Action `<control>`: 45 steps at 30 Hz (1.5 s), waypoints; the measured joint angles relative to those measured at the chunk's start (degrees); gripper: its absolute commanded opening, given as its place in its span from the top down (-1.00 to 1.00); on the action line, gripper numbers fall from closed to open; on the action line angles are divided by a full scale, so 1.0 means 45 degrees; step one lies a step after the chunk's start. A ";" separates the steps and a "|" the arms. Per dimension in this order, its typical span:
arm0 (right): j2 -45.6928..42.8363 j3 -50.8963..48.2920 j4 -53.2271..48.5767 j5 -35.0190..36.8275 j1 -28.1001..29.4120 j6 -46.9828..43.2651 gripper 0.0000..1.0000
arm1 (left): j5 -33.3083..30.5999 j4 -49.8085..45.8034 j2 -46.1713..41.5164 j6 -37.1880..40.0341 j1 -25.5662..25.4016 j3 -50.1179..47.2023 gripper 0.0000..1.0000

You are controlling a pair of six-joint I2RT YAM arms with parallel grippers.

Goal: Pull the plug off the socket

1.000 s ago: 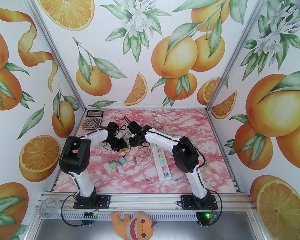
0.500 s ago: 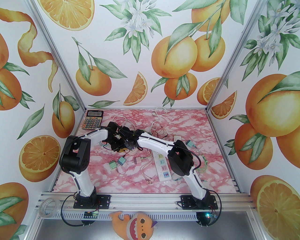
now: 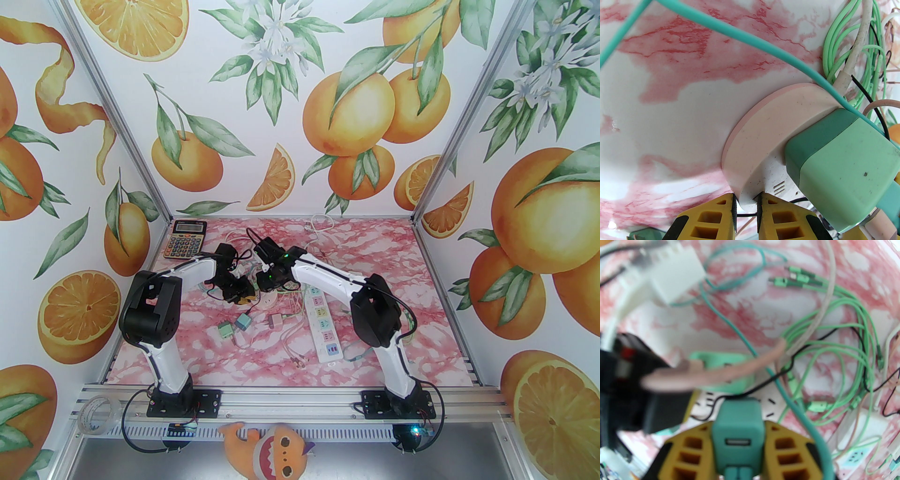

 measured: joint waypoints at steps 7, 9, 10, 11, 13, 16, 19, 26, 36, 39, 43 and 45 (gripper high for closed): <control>-0.0850 -0.0539 0.0000 0.0165 -0.0068 -0.0005 0.75 | 0.0000 0.0005 0.0000 0.0000 0.0000 0.0005 0.58; -0.1297 -0.0962 0.0005 0.0248 -0.0063 -0.0005 0.75 | -0.0010 0.0000 -0.0024 -0.0015 0.0000 0.0015 0.56; -0.1525 -0.1180 0.0005 0.0267 -0.0068 0.0000 0.74 | -0.0024 0.0019 -0.0063 -0.0024 0.0000 0.0029 0.54; -0.1812 -0.1467 0.0019 0.0282 -0.0068 0.0039 0.74 | -0.0068 0.0029 -0.0126 -0.0053 -0.0010 0.0063 0.53; -0.2361 -0.2025 0.0121 0.0253 -0.0068 0.0102 0.72 | -0.0238 0.0034 -0.0165 -0.0078 -0.0073 0.0112 0.51; -0.3113 -0.2973 0.0350 0.0214 -0.0087 0.0374 0.71 | -0.0699 0.0005 -0.0296 -0.0136 -0.0180 0.0155 0.38; -0.3449 -0.3648 0.0627 -0.0049 -0.0223 0.0748 0.70 | -0.1336 0.0010 -0.0461 -0.0267 -0.0253 0.0160 0.29; -0.2846 -0.3045 0.1574 -0.0957 -0.1350 0.1569 0.69 | -0.2603 0.0029 -0.0991 -0.0379 -0.0238 0.0160 0.04; 0.1001 0.1681 0.2725 -0.2433 -0.2317 0.2846 0.66 | -0.2783 0.0058 -0.2861 -0.0321 -0.0238 -0.0121 -0.10; 0.2205 0.3167 0.2812 -0.2856 -0.2327 0.3235 0.65 | -0.2875 0.0005 -0.3254 -0.0325 -0.0238 -0.0384 -0.10; 0.3109 0.4274 0.2885 -0.3206 -0.2254 0.3609 0.65 | -0.3147 -0.0262 -0.3706 -0.0321 -0.0214 -0.0559 -0.17; 0.3230 0.4459 0.2885 -0.3298 -0.2229 0.3721 0.65 | -0.3264 -0.0311 -0.3895 -0.0330 -0.0204 -0.0588 -0.17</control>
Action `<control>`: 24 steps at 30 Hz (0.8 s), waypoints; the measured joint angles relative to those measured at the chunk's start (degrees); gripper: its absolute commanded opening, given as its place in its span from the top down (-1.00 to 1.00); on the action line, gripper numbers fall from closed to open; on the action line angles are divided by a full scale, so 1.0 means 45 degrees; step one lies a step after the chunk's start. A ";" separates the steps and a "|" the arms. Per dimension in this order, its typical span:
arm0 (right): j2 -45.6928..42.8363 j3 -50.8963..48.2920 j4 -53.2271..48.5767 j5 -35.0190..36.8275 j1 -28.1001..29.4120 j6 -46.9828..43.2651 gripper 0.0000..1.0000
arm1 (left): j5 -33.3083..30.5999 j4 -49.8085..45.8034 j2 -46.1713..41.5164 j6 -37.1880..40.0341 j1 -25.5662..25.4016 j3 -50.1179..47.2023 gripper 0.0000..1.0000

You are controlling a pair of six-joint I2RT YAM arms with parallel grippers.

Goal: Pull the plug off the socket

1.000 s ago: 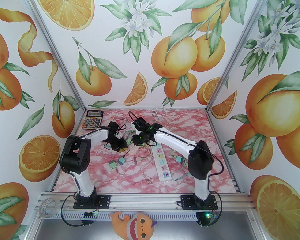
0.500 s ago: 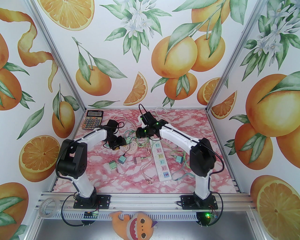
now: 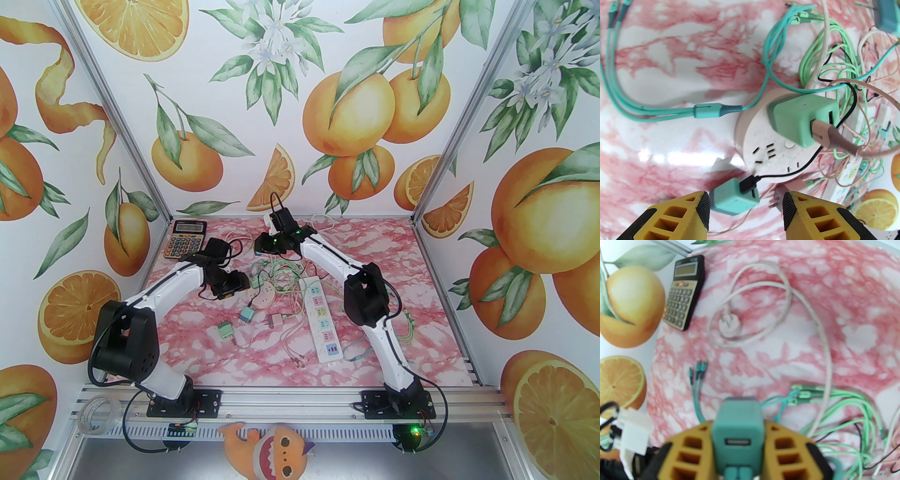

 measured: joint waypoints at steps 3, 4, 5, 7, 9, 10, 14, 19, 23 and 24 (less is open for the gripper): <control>0.0015 0.0039 0.0097 -0.0092 0.0019 0.0141 0.65 | -0.0141 -0.0039 -0.0243 0.0005 0.0063 -0.0019 -0.18; 0.0010 0.0039 0.0155 -0.0097 0.0019 0.0209 0.65 | -0.0175 -0.0039 -0.0291 0.0005 0.0092 -0.0024 -0.18; 0.0015 0.0034 0.0204 -0.0097 0.0019 0.0301 0.64 | -0.0180 -0.0039 -0.0335 0.0005 0.0112 -0.0024 -0.18; 0.0039 0.0034 0.0306 -0.0131 0.0019 0.0476 0.60 | -0.0185 -0.0034 -0.0340 0.0015 0.0136 -0.0024 -0.18; 0.0180 0.0034 0.0491 -0.0185 0.0019 0.0748 0.59 | -0.0180 -0.0039 -0.0340 0.0034 0.0131 -0.0024 -0.19; 0.0296 0.0034 0.0573 -0.0223 0.0019 0.0903 0.54 | -0.0180 -0.0029 -0.0340 0.0039 0.0136 -0.0024 -0.19; 0.0991 -0.0063 0.0937 -0.0223 0.0015 0.1870 0.50 | -0.0175 -0.0029 -0.0340 0.0049 0.0136 -0.0019 -0.19; 0.1608 -0.0534 0.1812 -0.0214 -0.0029 0.3395 0.31 | -0.0175 -0.0024 -0.0340 0.0049 0.0131 -0.0019 -0.19; 0.1802 -0.0544 0.2341 -0.0219 -0.0121 0.4308 0.08 | -0.0175 -0.0029 -0.0398 0.0053 0.0131 -0.0019 -0.21; 0.1802 -0.0544 0.2453 -0.0223 -0.0146 0.4454 -0.01 | -0.0175 -0.0034 -0.0427 0.0053 0.0136 -0.0019 -0.23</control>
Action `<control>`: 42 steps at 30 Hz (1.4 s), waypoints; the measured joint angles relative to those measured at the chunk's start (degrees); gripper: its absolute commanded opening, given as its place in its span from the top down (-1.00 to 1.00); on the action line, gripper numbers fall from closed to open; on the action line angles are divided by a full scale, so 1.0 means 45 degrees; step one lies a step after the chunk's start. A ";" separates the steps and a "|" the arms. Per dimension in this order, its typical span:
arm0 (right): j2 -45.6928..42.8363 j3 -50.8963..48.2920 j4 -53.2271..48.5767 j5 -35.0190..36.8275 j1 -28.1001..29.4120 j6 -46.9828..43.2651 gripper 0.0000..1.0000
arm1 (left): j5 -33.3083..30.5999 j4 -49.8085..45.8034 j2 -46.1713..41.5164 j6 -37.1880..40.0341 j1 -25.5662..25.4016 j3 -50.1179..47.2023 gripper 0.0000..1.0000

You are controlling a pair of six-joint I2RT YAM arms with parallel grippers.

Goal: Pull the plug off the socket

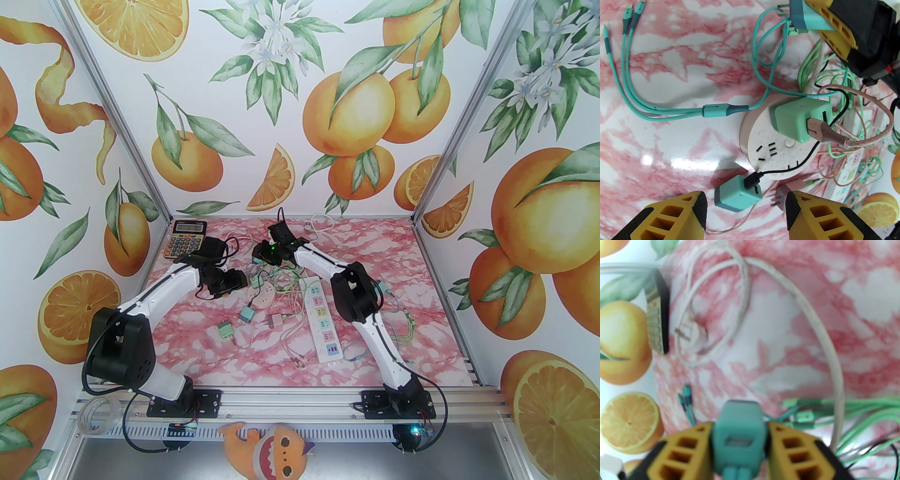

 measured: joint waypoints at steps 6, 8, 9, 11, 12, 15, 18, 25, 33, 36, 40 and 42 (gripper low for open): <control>-0.0253 -0.0447 0.0466 -0.0311 -0.0092 0.0340 -0.42 | 0.0136 0.0160 -0.0097 0.0355 -0.0005 0.0000 -0.24; -0.0792 -0.1258 0.0495 -0.0471 -0.0097 0.0340 -0.43 | 0.0155 0.0233 -0.0097 0.0597 -0.0034 0.0000 -0.22; -0.1083 -0.1661 0.0476 -0.0529 -0.0097 0.0335 -0.43 | 0.0155 0.0272 -0.0097 0.0690 -0.0049 0.0000 -0.21; -0.1846 -0.2521 0.0461 -0.0651 -0.0097 0.0296 -0.44 | 0.0155 0.0437 -0.0097 0.0971 -0.0131 0.0000 -0.18; -0.2210 -0.2895 0.0447 -0.0695 -0.0097 0.0253 -0.44 | 0.0155 0.0515 -0.0097 0.1093 -0.0194 0.0005 -0.17; -0.3745 -0.4279 0.0393 -0.0801 -0.0097 0.0015 -0.44 | 0.0160 0.0840 -0.0044 0.1564 -0.0461 0.0029 -0.15; -0.5289 -0.5440 0.0340 -0.0772 -0.0097 -0.0359 -0.44 | 0.0151 0.1248 0.0214 0.2069 -0.0782 0.0199 -0.15; -0.8228 -0.8228 0.0330 -0.0423 -0.0097 -0.1190 -0.39 | -0.0340 0.1836 0.1540 0.3497 -0.1345 0.1020 -0.07; -0.8825 -1.0132 0.0277 -0.0272 -0.0097 -0.1525 -0.38 | -0.1243 0.1763 0.1938 0.5464 -0.1399 0.1122 0.06; -0.8825 -1.0244 0.0194 -0.0267 -0.0097 -0.1525 -0.38 | -0.1350 0.1749 0.1957 0.5974 -0.1399 0.1122 0.07; -0.8854 -1.0239 0.0199 -0.0267 -0.0097 -0.1535 -0.37 | -0.1219 0.1826 0.2302 0.6441 -0.1428 0.1219 0.05; -0.8874 -1.0239 0.0180 -0.0267 -0.0097 -0.1613 -0.37 | -0.1088 0.1860 0.2467 0.6615 -0.1506 0.1282 0.03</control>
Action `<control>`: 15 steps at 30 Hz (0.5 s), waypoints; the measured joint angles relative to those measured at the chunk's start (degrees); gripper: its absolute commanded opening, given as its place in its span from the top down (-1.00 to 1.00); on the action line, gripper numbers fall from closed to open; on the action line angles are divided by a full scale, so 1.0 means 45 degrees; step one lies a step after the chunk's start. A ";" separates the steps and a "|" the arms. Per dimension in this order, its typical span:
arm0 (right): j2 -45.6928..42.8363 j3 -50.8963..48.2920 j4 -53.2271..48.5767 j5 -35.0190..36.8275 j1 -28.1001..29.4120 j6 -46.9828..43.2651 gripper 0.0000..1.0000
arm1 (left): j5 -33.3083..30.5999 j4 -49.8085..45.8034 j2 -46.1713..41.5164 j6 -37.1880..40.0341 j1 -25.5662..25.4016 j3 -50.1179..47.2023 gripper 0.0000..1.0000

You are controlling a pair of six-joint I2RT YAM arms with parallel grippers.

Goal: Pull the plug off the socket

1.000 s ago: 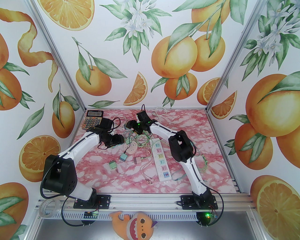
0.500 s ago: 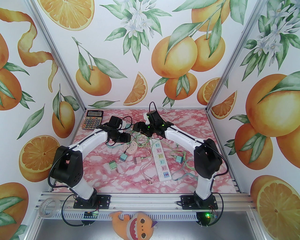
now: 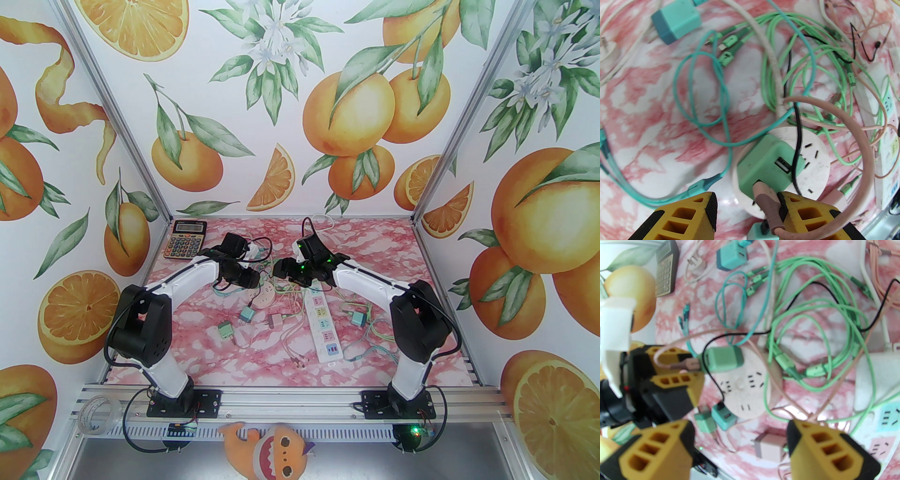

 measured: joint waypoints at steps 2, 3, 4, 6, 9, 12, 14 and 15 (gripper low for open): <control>-0.0005 0.0010 -0.0078 0.0000 0.0000 -0.0083 -0.37 | 0.0092 0.0039 0.0282 0.0083 -0.0121 0.0112 0.02; -0.0010 0.0010 -0.0112 0.0000 0.0000 -0.0112 -0.37 | 0.0083 0.0044 0.0452 0.0121 -0.0194 0.0180 0.02; -0.0010 0.0015 -0.0146 0.0000 0.0000 -0.0155 -0.37 | 0.0073 0.0092 0.0665 0.0248 -0.0282 0.0267 0.02; -0.0010 0.0029 -0.0219 0.0000 0.0000 -0.0214 -0.37 | -0.0029 0.0117 0.0986 0.0403 -0.0423 0.0408 0.02; -0.0015 0.0029 -0.0267 0.0000 0.0000 -0.0257 -0.37 | -0.0175 0.0078 0.1253 0.0675 -0.0505 0.0612 0.02; -0.0024 0.0029 -0.0325 0.0000 0.0000 -0.0316 -0.37 | -0.0189 0.0083 0.1297 0.0777 -0.0520 0.0646 0.02; -0.0029 0.0029 -0.0330 0.0000 0.0000 -0.0340 -0.37 | -0.0219 0.0087 0.1311 0.0850 -0.0563 0.0651 0.05; -0.0029 0.0029 -0.0330 -0.0005 0.0000 -0.0340 -0.37 | -0.0262 0.0073 0.1331 0.0903 -0.0593 0.0680 0.06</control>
